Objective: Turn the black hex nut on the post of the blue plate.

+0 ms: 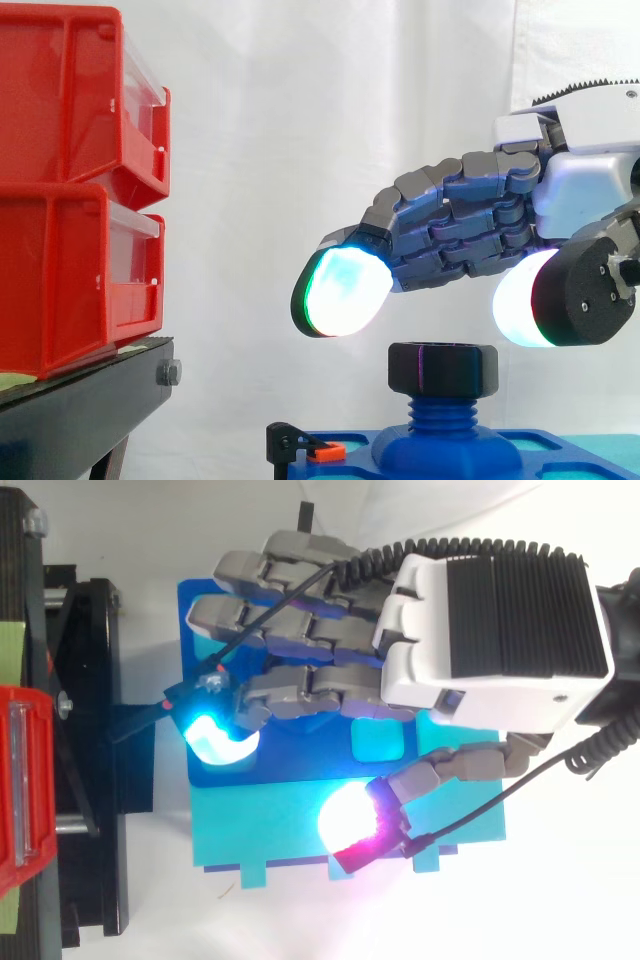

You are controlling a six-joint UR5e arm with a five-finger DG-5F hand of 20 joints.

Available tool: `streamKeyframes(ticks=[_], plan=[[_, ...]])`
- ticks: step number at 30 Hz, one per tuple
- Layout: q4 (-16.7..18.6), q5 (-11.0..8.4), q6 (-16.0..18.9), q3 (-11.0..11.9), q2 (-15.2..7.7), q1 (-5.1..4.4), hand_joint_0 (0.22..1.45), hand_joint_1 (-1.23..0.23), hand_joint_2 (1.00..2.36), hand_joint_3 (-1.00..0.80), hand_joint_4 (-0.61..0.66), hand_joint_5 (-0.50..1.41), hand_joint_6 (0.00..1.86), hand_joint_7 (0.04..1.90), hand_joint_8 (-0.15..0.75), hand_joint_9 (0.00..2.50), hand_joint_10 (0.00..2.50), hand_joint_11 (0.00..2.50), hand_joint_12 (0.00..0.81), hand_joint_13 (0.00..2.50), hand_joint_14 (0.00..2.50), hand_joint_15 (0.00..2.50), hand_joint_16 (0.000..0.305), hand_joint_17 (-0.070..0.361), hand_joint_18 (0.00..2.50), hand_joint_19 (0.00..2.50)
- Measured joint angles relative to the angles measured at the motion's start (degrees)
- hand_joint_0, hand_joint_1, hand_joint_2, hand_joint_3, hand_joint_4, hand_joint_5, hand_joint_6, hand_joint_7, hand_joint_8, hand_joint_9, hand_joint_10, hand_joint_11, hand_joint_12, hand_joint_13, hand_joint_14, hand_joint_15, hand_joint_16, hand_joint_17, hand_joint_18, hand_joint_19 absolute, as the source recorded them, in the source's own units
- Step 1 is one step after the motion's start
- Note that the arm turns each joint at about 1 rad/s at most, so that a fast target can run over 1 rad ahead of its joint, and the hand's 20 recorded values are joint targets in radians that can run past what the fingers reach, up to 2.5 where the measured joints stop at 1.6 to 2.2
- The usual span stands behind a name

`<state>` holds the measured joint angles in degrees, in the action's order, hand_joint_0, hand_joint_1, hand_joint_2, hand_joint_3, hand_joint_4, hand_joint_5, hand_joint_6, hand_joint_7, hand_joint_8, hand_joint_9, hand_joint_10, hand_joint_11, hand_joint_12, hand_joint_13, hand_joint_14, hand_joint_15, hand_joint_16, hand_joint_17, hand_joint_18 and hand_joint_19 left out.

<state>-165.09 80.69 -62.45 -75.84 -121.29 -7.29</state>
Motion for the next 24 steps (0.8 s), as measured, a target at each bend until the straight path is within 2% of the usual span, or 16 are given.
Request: streamKeyframes(ticks=[11, 18, 21, 24], plan=[[1.43, -0.17, -3.35, 0.02, -0.11, 0.21, 0.48, -0.79, 1.00, -0.50, -0.02, -0.30, 0.50, 0.63, 0.131, 0.00, 0.00, 0.00, 0.319, 0.00, 0.00, 0.00, 0.048, 0.109, 0.00, 0.00], [1.15, 0.21, -2.23, 1.16, -2.70, 0.59, 0.47, -0.72, 1.00, -0.50, 0.00, -0.30, 0.50, 0.63, 0.145, 0.00, 0.00, 0.00, 0.328, 0.00, 0.00, 0.00, 0.049, 0.111, 0.00, 0.00], [-0.90, 0.71, -1.14, 2.08, -3.16, 0.92, 0.46, -0.71, 1.00, -0.50, 0.01, -0.30, 0.50, 0.64, 0.149, 0.00, 0.00, 0.00, 0.329, 0.00, 0.00, 0.00, 0.050, 0.112, 0.00, 0.00], [-4.65, 1.23, -0.60, 2.82, -3.29, 1.35, 0.46, -0.69, 1.00, -0.50, 0.02, -0.30, 0.50, 0.65, 0.153, 0.00, 0.00, 0.00, 0.330, 0.00, 0.00, 0.00, 0.050, 0.112, 0.00, 0.00]])
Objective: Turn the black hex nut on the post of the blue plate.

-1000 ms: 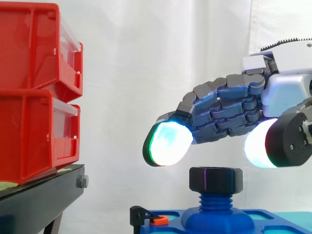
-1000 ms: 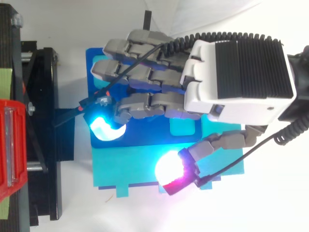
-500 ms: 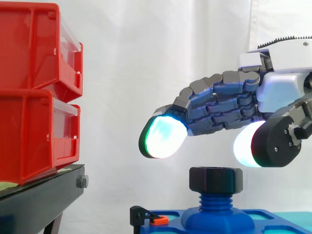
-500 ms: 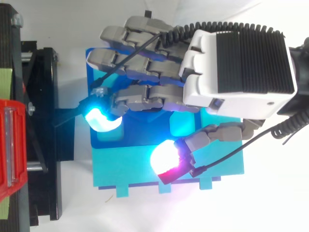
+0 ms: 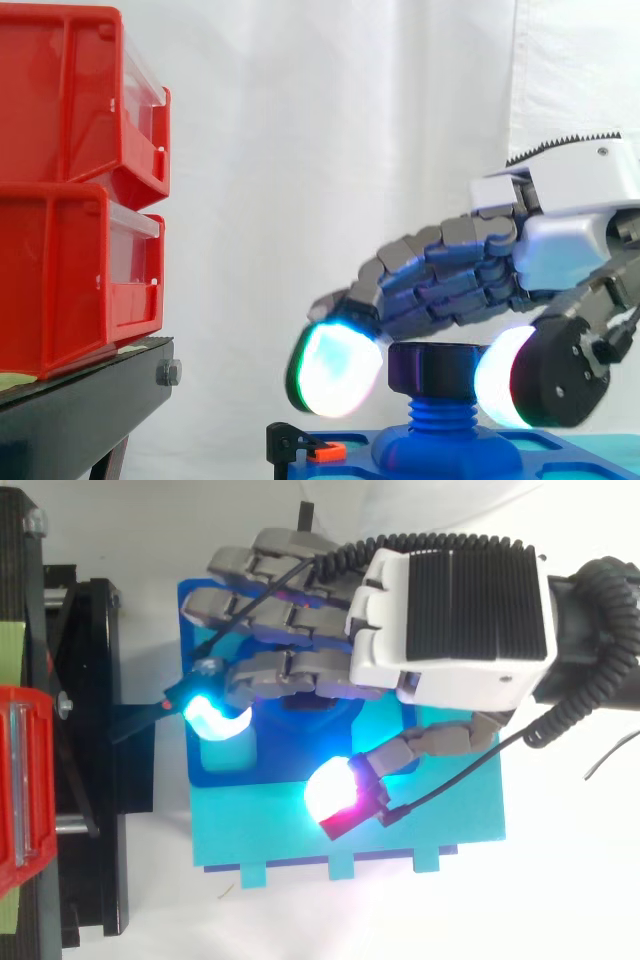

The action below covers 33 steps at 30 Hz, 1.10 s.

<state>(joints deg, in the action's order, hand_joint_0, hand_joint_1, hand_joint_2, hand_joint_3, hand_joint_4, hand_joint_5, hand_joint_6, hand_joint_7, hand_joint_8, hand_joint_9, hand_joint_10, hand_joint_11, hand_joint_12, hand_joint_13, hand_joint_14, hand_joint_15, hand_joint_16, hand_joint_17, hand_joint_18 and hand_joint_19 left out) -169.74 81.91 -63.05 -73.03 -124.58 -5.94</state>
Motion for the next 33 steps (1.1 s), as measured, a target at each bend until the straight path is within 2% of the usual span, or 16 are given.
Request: streamKeyframes(ticks=[4, 16, 23, 33], plan=[[-2.43, 0.22, 0.16, 0.34, -0.03, 0.26, 0.46, -0.67, 1.00, -0.50, 0.03, -0.30, 0.50, 0.65, 0.157, 0.00, 0.00, 0.00, 0.333, 0.00, 0.00, 0.00, 0.050, 0.113, 0.00, 0.00], [-0.66, 1.48, -0.38, 0.60, -0.05, 0.82, 0.45, -0.65, 1.00, -0.50, 0.04, -0.30, 0.50, 0.65, 0.160, 0.00, 0.00, 0.00, 0.336, 0.00, 0.00, 0.00, 0.051, 0.114, 0.00, 0.00], [-0.68, 1.62, -0.99, 2.07, -0.05, 0.91, 0.45, -0.63, 1.00, -0.50, 0.05, -0.30, 0.50, 0.65, 0.166, 0.00, 0.00, 0.00, 0.341, 0.00, 0.00, 0.00, 0.051, 0.116, 0.00, 0.00], [-0.68, 2.77, -1.02, 2.35, -0.03, 1.19, 0.42, -0.56, 1.00, -0.50, 0.10, -0.30, 0.50, 0.72, 0.182, 0.00, 0.00, 0.00, 0.355, 0.00, 0.00, 0.00, 0.054, 0.121, 0.00, 0.00]])
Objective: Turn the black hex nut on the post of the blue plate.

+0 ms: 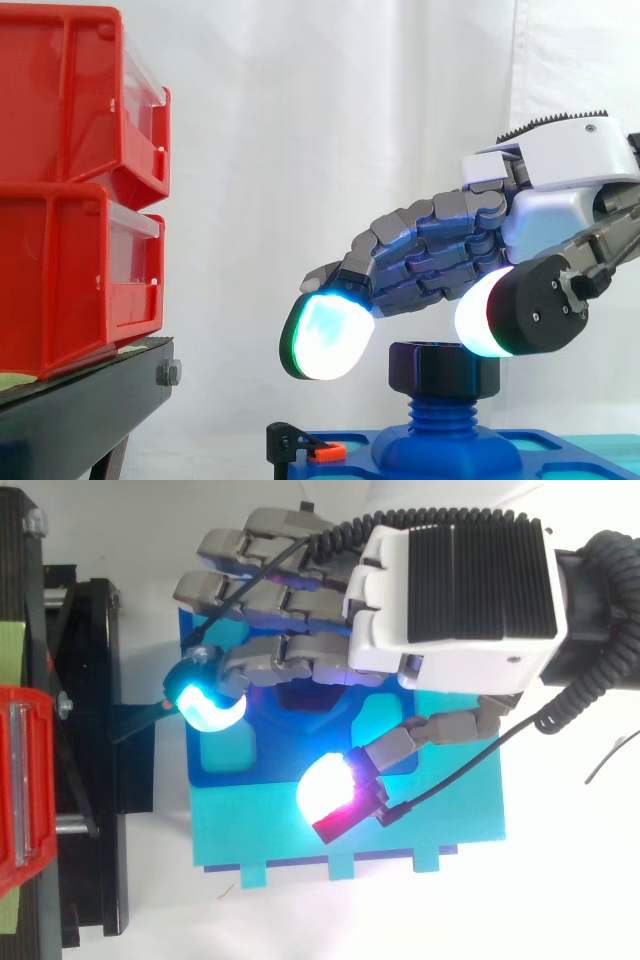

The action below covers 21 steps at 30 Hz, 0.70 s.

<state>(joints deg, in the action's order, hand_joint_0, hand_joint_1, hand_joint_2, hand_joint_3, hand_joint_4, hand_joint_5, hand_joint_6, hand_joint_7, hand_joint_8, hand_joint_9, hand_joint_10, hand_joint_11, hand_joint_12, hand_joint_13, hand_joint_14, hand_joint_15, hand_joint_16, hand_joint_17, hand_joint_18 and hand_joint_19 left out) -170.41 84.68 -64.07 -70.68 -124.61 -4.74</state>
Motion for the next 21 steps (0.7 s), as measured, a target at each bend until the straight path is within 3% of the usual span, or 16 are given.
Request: streamKeyframes(ticks=[11, 21], plan=[[-1.07, 3.19, -0.16, 1.55, 0.00, 1.32, 0.42, -0.56, 1.00, -0.50, 0.14, -0.29, 0.50, 0.75, 0.190, 0.00, 0.00, 0.00, 0.359, 0.00, 0.00, 0.00, 0.054, 0.121, 0.00, 0.00], [-2.71, 3.88, -0.79, 2.45, -0.01, 2.07, 0.45, -0.67, 1.00, -0.50, 0.12, -0.29, 0.50, 0.73, 0.174, 0.00, 0.00, 0.00, 0.341, 0.00, 0.00, 0.00, 0.051, 0.114, 0.00, 0.00]])
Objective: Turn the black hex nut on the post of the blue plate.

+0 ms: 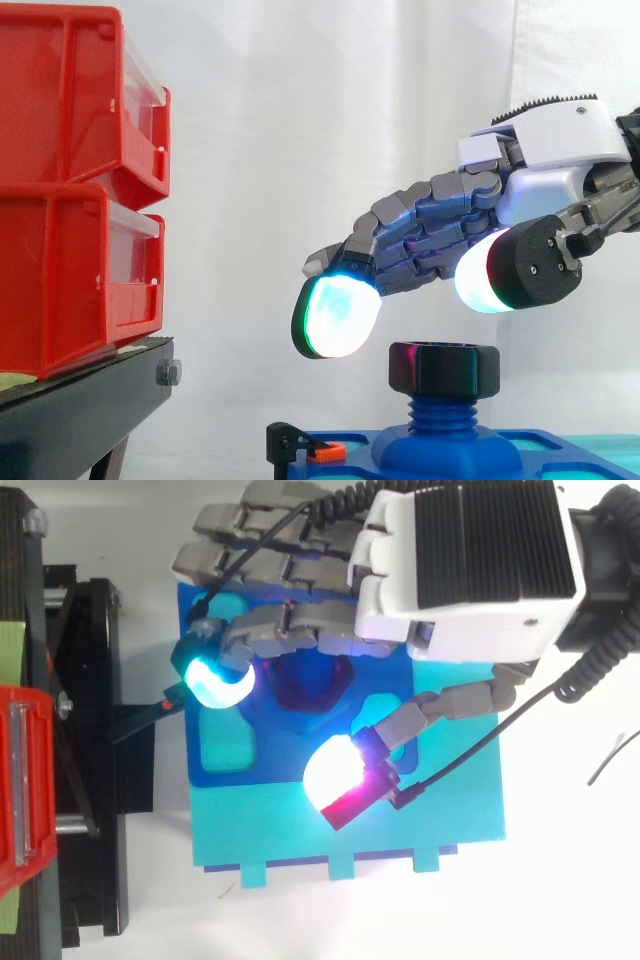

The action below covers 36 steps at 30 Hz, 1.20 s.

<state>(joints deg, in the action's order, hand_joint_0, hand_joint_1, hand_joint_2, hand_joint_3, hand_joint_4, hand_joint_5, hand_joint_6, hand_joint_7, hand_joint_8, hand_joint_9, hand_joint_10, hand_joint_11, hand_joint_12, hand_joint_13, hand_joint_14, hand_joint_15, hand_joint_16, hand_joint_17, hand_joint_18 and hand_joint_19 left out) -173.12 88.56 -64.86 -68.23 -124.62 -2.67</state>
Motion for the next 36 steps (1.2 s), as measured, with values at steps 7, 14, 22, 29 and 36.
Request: streamKeyframes(ticks=[7, 14, 22, 29, 36], plan=[[-0.41, 0.32, -0.13, 0.03, -0.01, 0.23, 0.44, -0.77, 1.00, -0.50, 0.10, -0.30, 0.50, 0.73, 0.161, 0.00, 0.00, 0.00, 0.342, 0.00, 0.00, 0.00, 0.051, 0.115, 0.00, 0.00], [-0.60, 0.79, -0.28, 0.03, -0.05, 0.28, 0.50, -0.84, 1.00, -0.50, 0.08, -0.30, 0.50, 0.72, 0.142, 0.00, 0.00, 0.00, 0.319, 0.00, 0.00, 0.00, 0.047, 0.106, 0.00, 0.00], [-0.40, 0.90, -0.47, 0.02, -0.04, 0.29, 0.54, -0.83, 1.00, -0.50, 0.07, -0.30, 0.50, 0.72, 0.134, 0.00, 0.00, 0.00, 0.309, 0.00, 0.00, 0.00, 0.045, 0.101, 0.00, 0.00], [-0.13, 1.22, -0.52, 0.02, -0.06, 0.30, 0.55, -0.83, 1.00, -0.50, 0.07, -0.30, 0.50, 0.72, 0.131, 0.00, 0.00, 0.00, 0.306, 0.00, 0.00, 0.00, 0.044, 0.098, 0.00, 0.00], [-0.11, 1.51, -0.53, 0.01, -0.09, 0.31, 0.58, -0.85, 1.00, -0.50, 0.06, -0.30, 0.50, 0.73, 0.126, 0.00, 0.00, 0.00, 0.301, 0.00, 0.00, 0.00, 0.043, 0.098, 0.00, 0.00]])
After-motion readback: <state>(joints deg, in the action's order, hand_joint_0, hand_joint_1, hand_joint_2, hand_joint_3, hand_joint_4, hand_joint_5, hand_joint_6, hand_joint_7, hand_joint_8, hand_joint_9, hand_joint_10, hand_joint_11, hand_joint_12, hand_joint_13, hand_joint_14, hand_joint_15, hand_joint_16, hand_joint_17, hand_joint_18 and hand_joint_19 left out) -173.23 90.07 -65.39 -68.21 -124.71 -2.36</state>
